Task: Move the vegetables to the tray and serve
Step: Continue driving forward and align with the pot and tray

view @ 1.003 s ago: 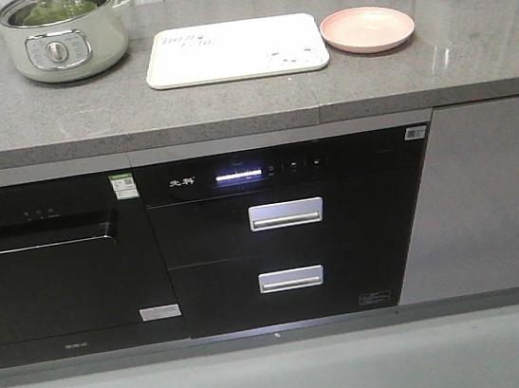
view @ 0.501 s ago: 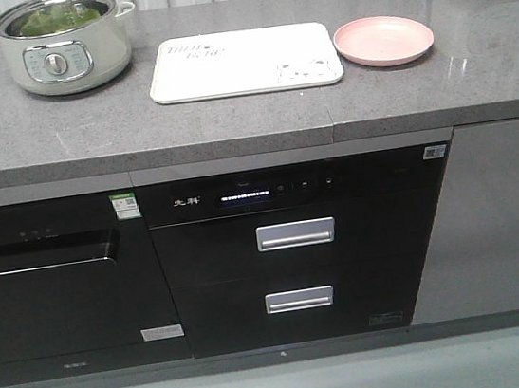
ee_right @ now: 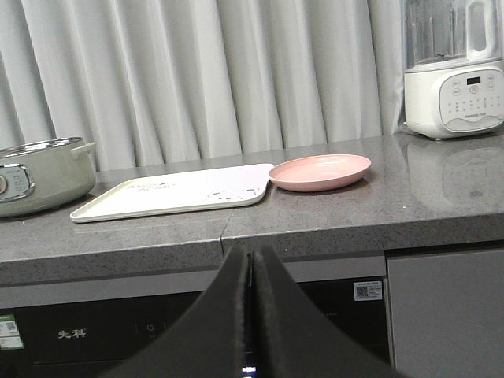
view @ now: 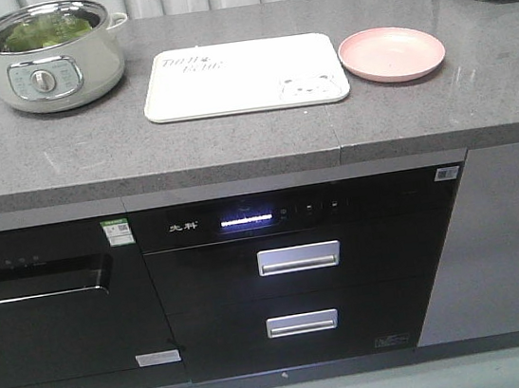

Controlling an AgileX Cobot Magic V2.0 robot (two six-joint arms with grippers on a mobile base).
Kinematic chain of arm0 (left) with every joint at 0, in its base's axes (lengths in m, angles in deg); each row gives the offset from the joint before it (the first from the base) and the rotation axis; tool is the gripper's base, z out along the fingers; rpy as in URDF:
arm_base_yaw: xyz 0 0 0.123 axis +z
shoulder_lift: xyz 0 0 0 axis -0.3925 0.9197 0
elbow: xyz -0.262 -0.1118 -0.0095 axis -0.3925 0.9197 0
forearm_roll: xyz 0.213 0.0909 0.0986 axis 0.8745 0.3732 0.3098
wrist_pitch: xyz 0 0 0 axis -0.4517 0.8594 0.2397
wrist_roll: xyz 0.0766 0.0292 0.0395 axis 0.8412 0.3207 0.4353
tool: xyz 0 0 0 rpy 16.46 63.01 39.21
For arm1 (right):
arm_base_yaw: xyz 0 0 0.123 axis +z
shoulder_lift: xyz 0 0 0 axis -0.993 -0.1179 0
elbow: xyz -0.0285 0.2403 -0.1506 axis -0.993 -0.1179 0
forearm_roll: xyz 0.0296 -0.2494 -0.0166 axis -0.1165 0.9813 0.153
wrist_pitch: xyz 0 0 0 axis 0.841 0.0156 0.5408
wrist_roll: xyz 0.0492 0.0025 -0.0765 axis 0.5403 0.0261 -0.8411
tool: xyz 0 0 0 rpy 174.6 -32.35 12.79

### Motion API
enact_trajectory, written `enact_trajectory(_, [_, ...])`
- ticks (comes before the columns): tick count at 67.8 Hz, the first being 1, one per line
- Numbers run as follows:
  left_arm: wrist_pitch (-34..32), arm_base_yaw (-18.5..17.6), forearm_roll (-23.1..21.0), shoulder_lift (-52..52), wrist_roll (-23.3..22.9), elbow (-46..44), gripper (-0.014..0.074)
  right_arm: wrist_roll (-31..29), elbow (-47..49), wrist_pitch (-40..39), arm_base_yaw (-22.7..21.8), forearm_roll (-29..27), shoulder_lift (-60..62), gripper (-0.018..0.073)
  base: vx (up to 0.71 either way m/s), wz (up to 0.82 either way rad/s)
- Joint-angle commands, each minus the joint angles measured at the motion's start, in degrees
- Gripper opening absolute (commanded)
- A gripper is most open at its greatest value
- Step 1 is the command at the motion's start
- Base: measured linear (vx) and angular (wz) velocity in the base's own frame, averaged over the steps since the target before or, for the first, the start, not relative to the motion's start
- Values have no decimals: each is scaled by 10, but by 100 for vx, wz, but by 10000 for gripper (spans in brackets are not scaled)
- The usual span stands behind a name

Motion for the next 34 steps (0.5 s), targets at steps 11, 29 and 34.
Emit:
enact_trajectory(11, [-40, 2, -1, -3, -5, 11, -6, -1, -8, -44, -2, 5, 3, -3, 11, -1])
enact_trajectory(29, [-40, 2, -1, -3, -5, 11, -6, -1, -8, -44, -2, 5, 3, -3, 11, 0])
enact_trajectory(34, [-40, 2, -1, -3, -5, 11, -6, -1, -8, -44, -2, 5, 3, -3, 10, 0])
